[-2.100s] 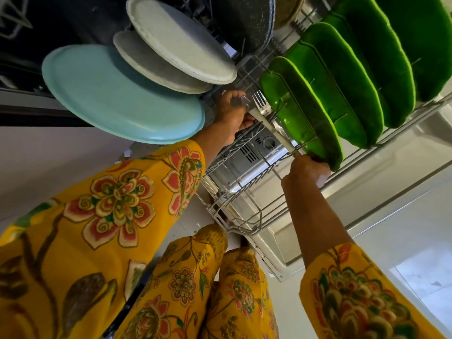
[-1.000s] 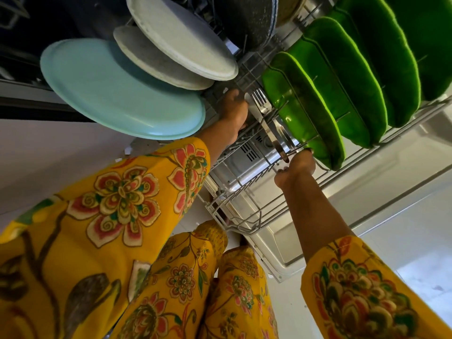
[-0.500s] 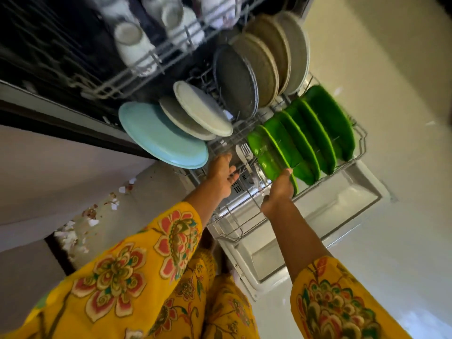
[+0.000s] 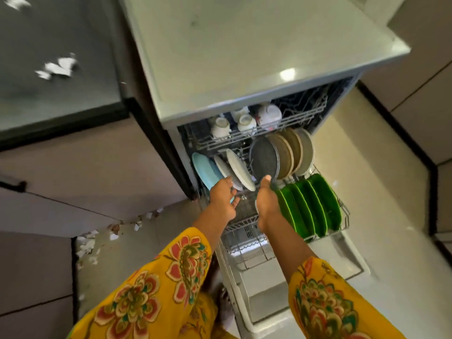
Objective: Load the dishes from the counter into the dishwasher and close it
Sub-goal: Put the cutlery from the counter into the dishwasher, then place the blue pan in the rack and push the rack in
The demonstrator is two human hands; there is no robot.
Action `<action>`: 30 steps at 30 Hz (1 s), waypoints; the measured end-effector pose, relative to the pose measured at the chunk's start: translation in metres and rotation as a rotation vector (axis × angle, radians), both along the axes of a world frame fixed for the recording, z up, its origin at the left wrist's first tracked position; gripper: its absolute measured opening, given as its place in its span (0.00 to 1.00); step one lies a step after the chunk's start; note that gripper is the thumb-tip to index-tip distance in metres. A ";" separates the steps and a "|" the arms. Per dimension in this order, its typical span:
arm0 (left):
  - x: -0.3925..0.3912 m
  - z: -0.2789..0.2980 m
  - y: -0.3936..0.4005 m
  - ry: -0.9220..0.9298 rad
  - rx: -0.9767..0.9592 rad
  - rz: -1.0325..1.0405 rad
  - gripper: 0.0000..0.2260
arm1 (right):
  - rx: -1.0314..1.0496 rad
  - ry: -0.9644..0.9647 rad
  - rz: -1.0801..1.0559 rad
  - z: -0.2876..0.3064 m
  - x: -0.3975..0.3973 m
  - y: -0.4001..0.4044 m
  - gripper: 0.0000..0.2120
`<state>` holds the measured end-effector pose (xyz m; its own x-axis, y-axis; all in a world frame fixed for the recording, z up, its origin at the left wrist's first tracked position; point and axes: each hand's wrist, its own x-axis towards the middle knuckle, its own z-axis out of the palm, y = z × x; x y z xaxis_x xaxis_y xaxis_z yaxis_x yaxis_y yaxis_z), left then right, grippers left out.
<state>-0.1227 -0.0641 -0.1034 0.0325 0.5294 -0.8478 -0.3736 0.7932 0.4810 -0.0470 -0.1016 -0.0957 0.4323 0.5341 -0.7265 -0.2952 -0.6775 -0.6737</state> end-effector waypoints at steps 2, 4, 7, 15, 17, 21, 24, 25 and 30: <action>-0.021 0.015 -0.002 0.003 0.030 0.043 0.11 | 0.011 -0.020 0.073 0.019 -0.020 0.003 0.32; -0.043 0.030 -0.003 0.014 0.067 0.094 0.11 | 0.025 -0.034 0.139 0.038 -0.044 0.007 0.34; -0.078 0.054 -0.002 0.021 0.118 0.160 0.09 | 0.109 -0.071 0.247 0.060 -0.082 0.014 0.31; -0.187 0.110 0.006 0.179 0.336 0.301 0.12 | 0.337 -0.353 0.479 0.118 -0.194 0.045 0.24; -0.216 0.125 0.013 0.176 0.403 0.351 0.11 | 0.408 -0.336 0.528 0.129 -0.226 0.055 0.22; -0.282 0.152 0.033 0.174 0.472 0.445 0.09 | 0.489 -0.293 0.588 0.149 -0.291 0.081 0.21; -0.338 0.167 0.046 0.195 0.501 0.492 0.09 | 0.536 -0.265 0.633 0.162 -0.344 0.099 0.20; -0.351 0.170 0.049 0.206 0.500 0.495 0.08 | 0.551 -0.264 0.643 0.165 -0.356 0.104 0.21; -0.444 0.189 0.071 0.237 0.531 0.574 0.09 | 0.602 -0.248 0.698 0.183 -0.446 0.126 0.23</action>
